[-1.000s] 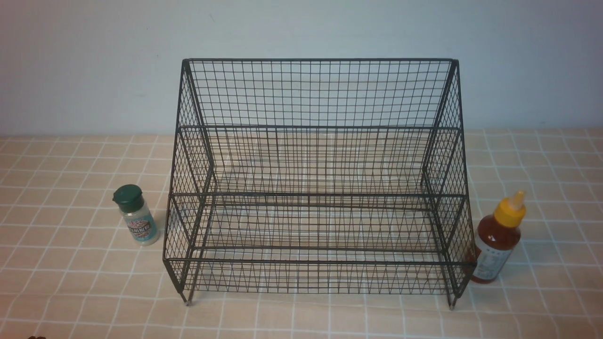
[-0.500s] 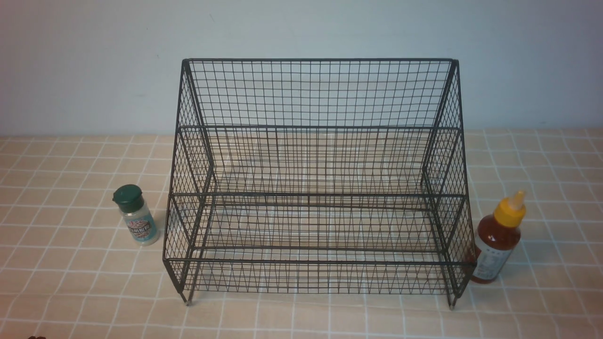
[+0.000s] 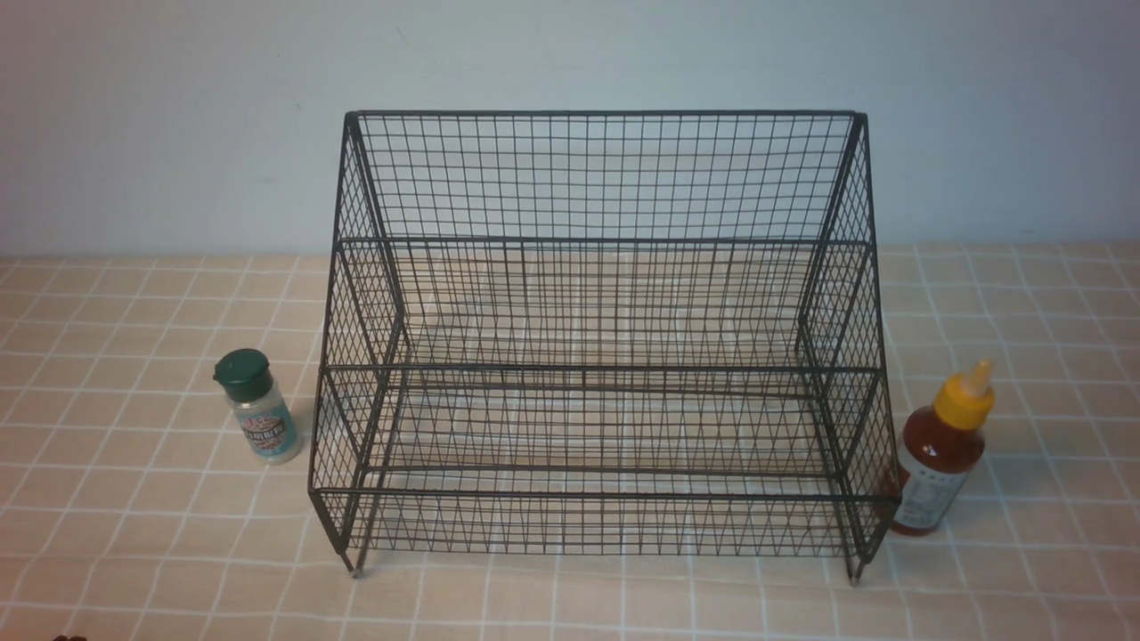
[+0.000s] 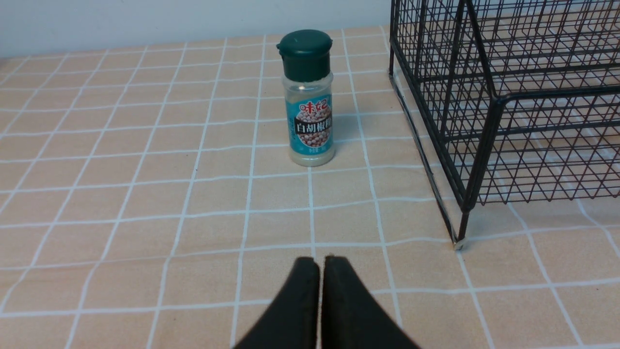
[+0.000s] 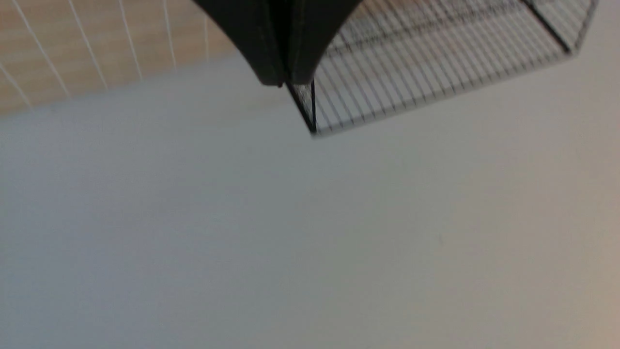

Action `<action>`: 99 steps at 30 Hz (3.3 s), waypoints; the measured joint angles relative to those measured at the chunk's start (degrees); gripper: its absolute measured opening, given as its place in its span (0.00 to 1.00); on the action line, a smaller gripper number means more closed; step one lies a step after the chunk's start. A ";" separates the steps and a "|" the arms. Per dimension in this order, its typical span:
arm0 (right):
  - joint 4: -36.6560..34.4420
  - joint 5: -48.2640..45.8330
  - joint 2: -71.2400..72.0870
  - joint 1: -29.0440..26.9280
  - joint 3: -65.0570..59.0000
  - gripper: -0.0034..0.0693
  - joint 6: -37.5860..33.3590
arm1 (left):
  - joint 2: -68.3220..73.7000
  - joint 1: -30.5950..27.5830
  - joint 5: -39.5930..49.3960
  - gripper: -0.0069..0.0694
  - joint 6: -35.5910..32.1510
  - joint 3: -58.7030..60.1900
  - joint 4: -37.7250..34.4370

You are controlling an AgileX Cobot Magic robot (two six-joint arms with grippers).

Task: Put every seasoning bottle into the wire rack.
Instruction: Use the right arm to grab the condiment bottle closest to it, then use the right arm to put the condiment bottle back on the shelf

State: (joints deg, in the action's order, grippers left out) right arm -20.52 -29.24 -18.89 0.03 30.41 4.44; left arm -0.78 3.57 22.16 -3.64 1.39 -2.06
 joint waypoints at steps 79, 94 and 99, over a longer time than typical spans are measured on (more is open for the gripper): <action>9.56 -34.91 -66.14 28.25 48.39 0.45 -8.28 | 0.00 0.00 0.00 0.08 0.00 0.00 0.00; 13.18 -37.16 -73.88 29.72 48.39 0.48 -8.18 | 0.00 0.00 0.00 0.08 0.00 0.00 0.00; 13.00 -38.26 -72.44 29.72 48.76 0.62 -8.17 | 0.00 0.00 0.00 0.08 0.00 0.00 0.00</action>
State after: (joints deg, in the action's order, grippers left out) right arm -7.52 -67.49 -91.33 29.75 79.18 -3.72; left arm -0.78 3.57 22.16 -3.64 1.39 -2.06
